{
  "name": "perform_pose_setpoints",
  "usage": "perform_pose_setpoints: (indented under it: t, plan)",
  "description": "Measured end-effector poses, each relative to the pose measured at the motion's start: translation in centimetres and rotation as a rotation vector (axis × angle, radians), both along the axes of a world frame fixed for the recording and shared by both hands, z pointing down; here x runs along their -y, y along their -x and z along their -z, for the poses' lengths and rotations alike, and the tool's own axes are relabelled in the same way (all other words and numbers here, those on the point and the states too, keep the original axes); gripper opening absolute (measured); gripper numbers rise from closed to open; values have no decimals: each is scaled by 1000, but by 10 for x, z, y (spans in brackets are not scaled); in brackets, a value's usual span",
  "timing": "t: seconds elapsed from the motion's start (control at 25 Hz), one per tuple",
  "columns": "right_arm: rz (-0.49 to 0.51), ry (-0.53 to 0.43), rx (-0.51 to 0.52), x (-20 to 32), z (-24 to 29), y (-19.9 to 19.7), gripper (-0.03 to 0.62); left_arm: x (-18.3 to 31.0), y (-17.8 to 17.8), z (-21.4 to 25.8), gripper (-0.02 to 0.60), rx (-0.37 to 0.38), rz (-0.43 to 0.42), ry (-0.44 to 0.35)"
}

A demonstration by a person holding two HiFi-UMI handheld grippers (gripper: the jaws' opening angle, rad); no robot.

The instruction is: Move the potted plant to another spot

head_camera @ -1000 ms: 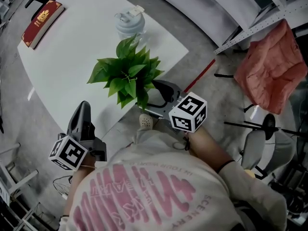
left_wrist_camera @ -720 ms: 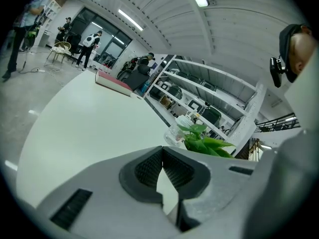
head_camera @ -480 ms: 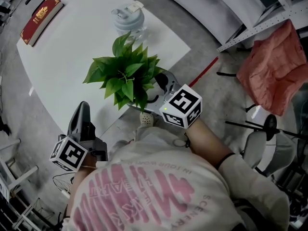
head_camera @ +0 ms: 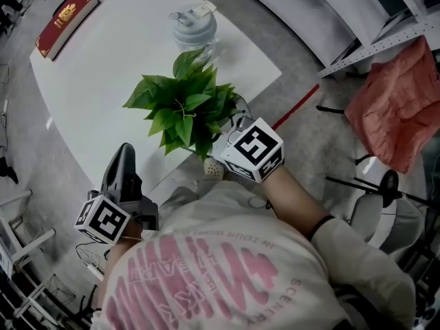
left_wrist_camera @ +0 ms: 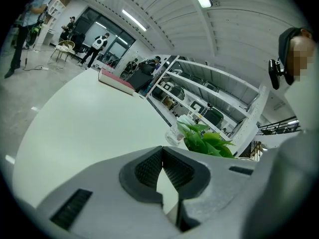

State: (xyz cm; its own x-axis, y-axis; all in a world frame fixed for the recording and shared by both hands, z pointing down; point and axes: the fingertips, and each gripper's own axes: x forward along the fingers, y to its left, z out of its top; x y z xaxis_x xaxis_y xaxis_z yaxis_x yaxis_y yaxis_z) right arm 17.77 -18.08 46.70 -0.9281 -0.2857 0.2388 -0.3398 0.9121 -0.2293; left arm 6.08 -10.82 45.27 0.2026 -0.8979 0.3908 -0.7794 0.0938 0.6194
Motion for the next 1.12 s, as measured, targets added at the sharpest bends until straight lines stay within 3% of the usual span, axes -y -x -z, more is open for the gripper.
perform_pose_setpoints:
  t: [0.56, 1.12]
  plan:
    - [-25, 124, 29, 19, 2, 5, 509, 0, 18, -5, 3, -3, 42, 16]
    - [-124, 185, 103, 11, 16, 1, 505, -36, 39, -6, 3, -36, 91, -46]
